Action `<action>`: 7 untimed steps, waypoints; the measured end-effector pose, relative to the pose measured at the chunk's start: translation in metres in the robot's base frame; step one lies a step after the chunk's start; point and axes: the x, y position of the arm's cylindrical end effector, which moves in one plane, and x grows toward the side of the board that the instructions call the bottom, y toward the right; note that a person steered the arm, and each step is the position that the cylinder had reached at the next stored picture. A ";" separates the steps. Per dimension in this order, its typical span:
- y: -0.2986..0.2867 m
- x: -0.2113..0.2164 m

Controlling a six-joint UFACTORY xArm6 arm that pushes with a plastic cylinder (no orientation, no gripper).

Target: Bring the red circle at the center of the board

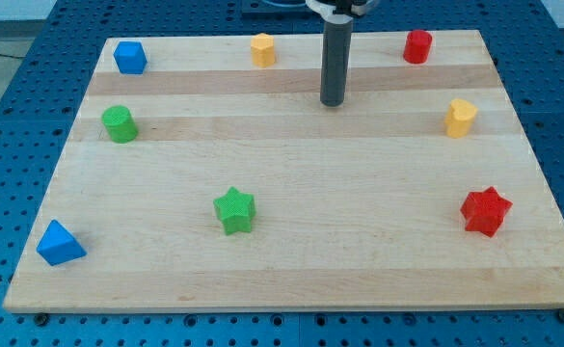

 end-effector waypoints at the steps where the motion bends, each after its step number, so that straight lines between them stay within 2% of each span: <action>1: 0.000 0.000; 2: -0.005 0.000; 3: -0.006 0.030; 4: 0.008 0.006; 5: 0.101 -0.029; 6: 0.178 -0.037; 7: 0.182 -0.084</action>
